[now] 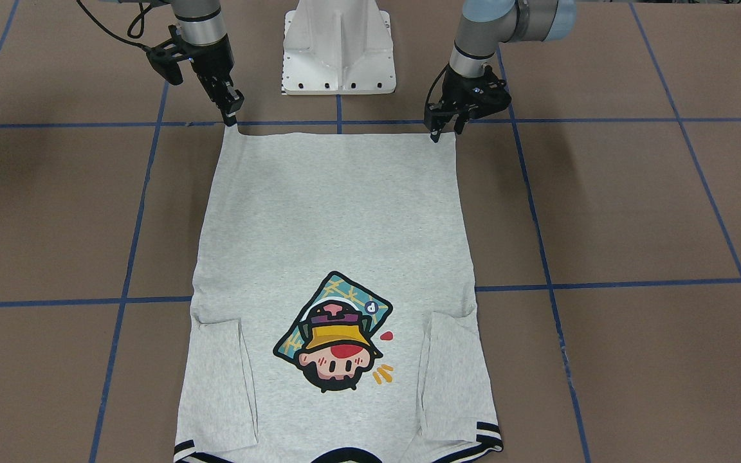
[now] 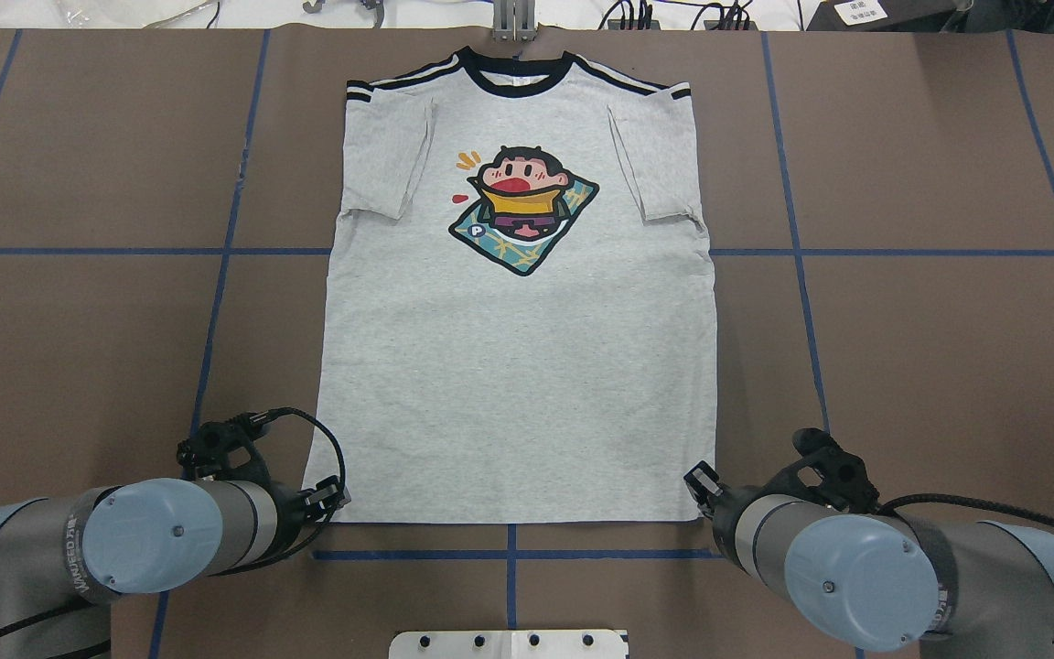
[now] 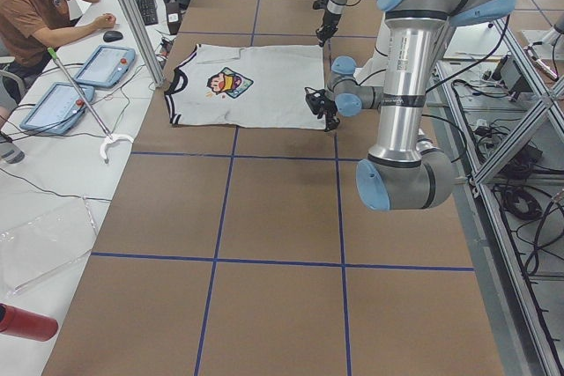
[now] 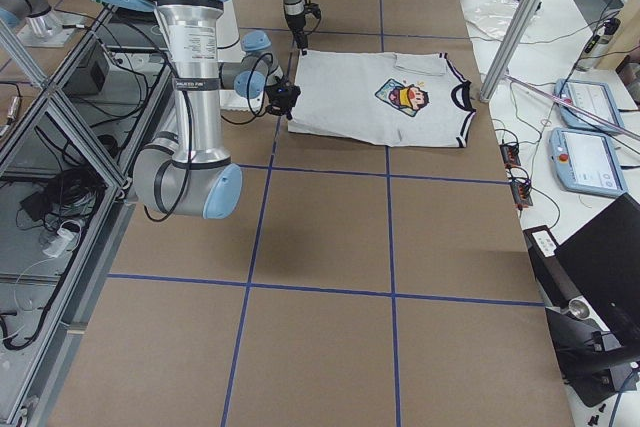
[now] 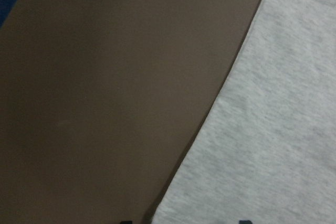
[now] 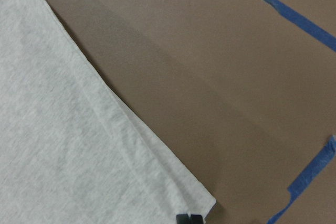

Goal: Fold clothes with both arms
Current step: 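Lower both grippers to the hem corners nearest the robot and grasp them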

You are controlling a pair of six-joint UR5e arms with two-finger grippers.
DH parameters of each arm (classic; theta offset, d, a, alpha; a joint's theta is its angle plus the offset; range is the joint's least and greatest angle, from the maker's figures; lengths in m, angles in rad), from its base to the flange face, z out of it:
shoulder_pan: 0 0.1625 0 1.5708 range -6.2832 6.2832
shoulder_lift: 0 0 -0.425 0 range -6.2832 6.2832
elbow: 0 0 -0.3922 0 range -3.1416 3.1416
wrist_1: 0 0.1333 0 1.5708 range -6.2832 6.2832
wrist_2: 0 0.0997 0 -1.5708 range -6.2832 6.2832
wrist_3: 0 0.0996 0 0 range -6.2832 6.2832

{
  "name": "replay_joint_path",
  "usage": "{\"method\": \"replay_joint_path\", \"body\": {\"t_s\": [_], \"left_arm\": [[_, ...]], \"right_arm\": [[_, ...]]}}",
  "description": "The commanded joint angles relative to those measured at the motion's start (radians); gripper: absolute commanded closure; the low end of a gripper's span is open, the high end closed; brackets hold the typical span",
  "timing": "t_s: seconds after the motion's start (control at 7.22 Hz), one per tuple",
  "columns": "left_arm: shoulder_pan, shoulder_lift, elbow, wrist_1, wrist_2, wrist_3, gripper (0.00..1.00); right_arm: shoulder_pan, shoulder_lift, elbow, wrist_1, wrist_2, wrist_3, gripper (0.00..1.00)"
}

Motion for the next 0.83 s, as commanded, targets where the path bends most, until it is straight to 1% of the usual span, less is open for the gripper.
{"method": "replay_joint_path", "body": {"t_s": [0.0,0.14,0.28,0.42,0.55,0.69], "left_arm": [[0.000,0.001,-0.008,0.001,-0.001,-0.001,1.00],[0.000,0.003,-0.040,0.018,-0.001,-0.001,1.00],[0.002,0.001,-0.072,0.091,-0.003,-0.001,1.00],[0.003,0.001,-0.105,0.101,-0.006,-0.001,1.00],[0.006,0.001,-0.107,0.103,-0.006,-0.001,1.00],[0.006,0.001,-0.153,0.106,-0.006,-0.001,1.00]], "right_arm": [[0.000,0.004,-0.001,0.000,0.000,0.000,1.00],[0.000,0.006,-0.001,0.000,0.000,0.000,1.00],[-0.002,0.006,-0.001,0.000,0.000,0.002,1.00],[0.000,0.006,-0.001,0.000,0.000,0.002,1.00],[0.000,0.004,-0.003,0.000,0.000,0.002,1.00],[0.005,0.004,0.008,0.000,0.002,0.002,1.00]]}}
